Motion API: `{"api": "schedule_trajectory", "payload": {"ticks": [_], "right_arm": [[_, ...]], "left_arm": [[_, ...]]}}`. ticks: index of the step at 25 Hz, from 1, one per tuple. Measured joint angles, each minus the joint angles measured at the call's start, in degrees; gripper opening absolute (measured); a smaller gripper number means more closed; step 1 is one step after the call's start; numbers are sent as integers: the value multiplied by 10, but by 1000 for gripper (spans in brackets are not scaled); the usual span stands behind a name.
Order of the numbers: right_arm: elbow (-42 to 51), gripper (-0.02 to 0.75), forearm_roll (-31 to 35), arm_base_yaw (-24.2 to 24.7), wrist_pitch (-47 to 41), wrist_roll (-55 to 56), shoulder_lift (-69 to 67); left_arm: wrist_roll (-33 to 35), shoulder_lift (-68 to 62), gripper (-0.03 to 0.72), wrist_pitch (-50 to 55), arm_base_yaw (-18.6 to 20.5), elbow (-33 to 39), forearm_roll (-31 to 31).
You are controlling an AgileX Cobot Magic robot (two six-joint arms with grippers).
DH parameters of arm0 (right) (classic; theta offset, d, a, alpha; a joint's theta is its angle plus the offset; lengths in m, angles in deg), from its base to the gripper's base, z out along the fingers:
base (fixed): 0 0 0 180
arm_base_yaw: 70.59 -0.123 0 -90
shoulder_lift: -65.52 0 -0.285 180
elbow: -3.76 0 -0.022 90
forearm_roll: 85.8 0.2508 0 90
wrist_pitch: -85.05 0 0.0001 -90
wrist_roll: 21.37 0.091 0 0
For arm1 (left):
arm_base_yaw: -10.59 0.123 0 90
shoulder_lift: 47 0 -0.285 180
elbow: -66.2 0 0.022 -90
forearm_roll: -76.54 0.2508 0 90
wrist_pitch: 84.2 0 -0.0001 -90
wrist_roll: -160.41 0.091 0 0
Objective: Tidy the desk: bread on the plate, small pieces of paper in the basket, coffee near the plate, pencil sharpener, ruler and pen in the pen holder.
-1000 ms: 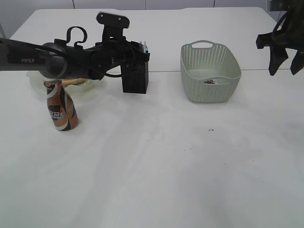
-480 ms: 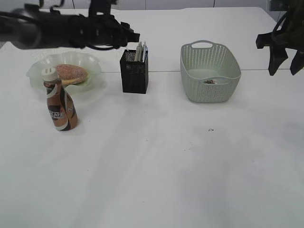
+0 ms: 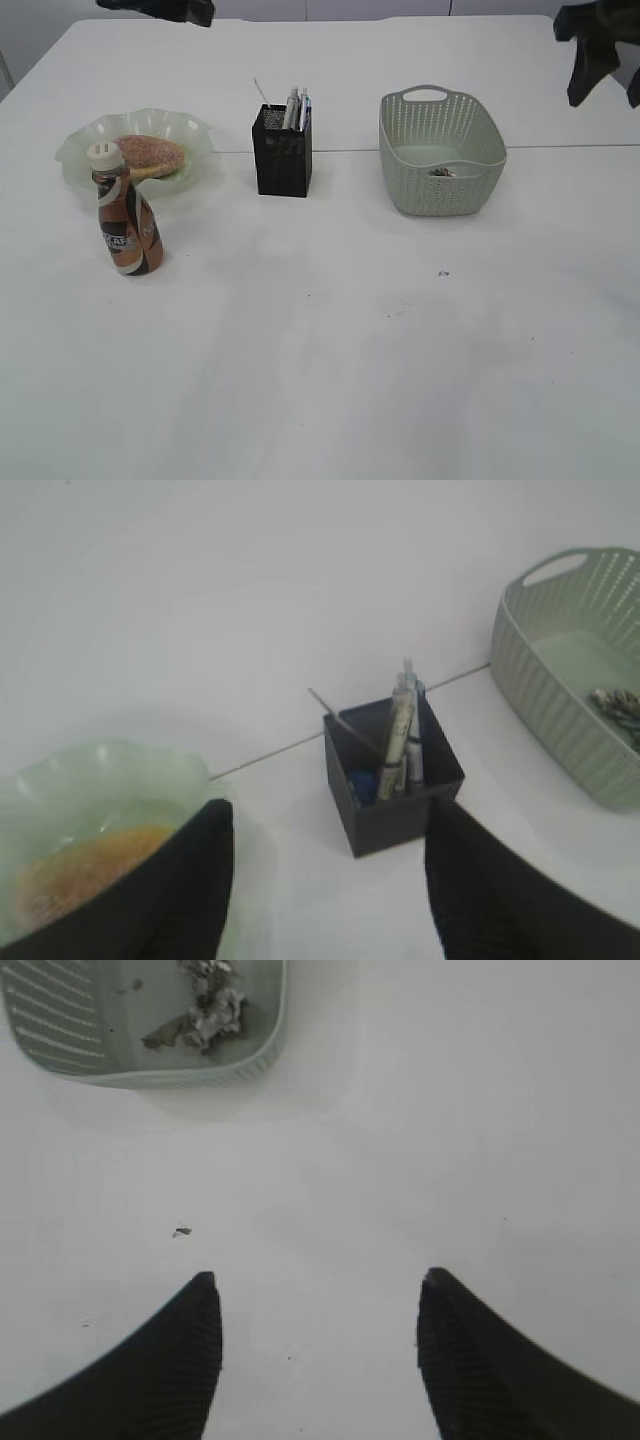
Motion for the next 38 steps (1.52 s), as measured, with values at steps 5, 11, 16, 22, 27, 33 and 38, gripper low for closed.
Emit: {"api": "schedule_trajectory", "payload": {"ticks": [5,11,16,22,27,33,38], "right_arm": [[0,488,34,-16,-1,0,68],[0,490,102,-17,-4,-53,159],[0,490,106,-17,-9,-94,241],[24,490,107,-17,-11,-99,372],[139,490,108,-17,-15,-100,527],[299,490,108,-17,-19,-113,697],[410,490,103,-17,-19,-149,812]], "left_arm": [[0,87,473,133,13,0,27],[-3,203,474,231,18,0,32],[-14,280,474,352,18,-1,32],[-26,388,474,397,18,6,32],[-42,528,473,397,18,91,32],[-41,709,473,396,18,274,32],[-15,865,474,376,18,416,3]]}}
